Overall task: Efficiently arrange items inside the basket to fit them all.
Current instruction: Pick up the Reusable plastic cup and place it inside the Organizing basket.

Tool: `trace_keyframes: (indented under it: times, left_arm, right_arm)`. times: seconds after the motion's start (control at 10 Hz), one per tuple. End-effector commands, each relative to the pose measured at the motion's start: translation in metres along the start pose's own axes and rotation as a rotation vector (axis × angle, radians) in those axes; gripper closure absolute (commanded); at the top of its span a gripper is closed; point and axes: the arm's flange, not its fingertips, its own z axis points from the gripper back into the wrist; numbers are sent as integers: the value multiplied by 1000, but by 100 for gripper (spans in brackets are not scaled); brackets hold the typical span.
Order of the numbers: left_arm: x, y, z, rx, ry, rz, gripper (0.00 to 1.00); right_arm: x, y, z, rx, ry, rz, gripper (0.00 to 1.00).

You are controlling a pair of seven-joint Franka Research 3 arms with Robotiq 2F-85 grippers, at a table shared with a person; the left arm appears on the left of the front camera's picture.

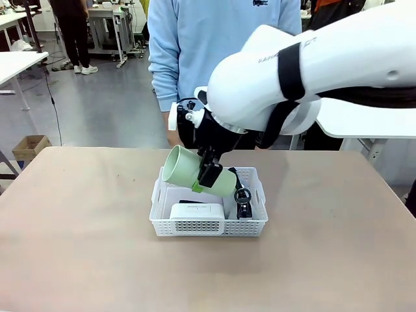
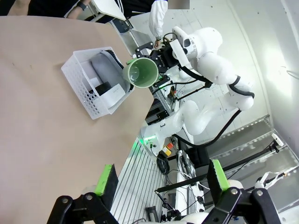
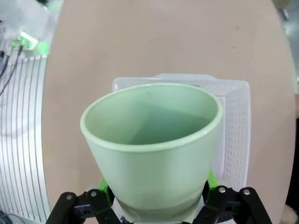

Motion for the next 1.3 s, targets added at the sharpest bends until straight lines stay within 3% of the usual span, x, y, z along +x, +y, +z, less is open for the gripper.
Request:
trace_keyframes:
  times: [0.0,0.4,0.5,1.2]
  left_arm:
    - [-2,-3,1,7,7,2,0]
    - [-2,-3,1,7,7,2,0]
    - [-2,-3,1,7,7,2,0]
    - [-2,-3,1,7,7,2,0]
  right_arm:
    - [37,-18,-4,-12,95,-85,14]
    - [52,-33,-32,-54,203,-166,14]
    - [53,-36,-41,-103,234,-151,14]
    - [29,-69,-84,-35,368,-53,14]
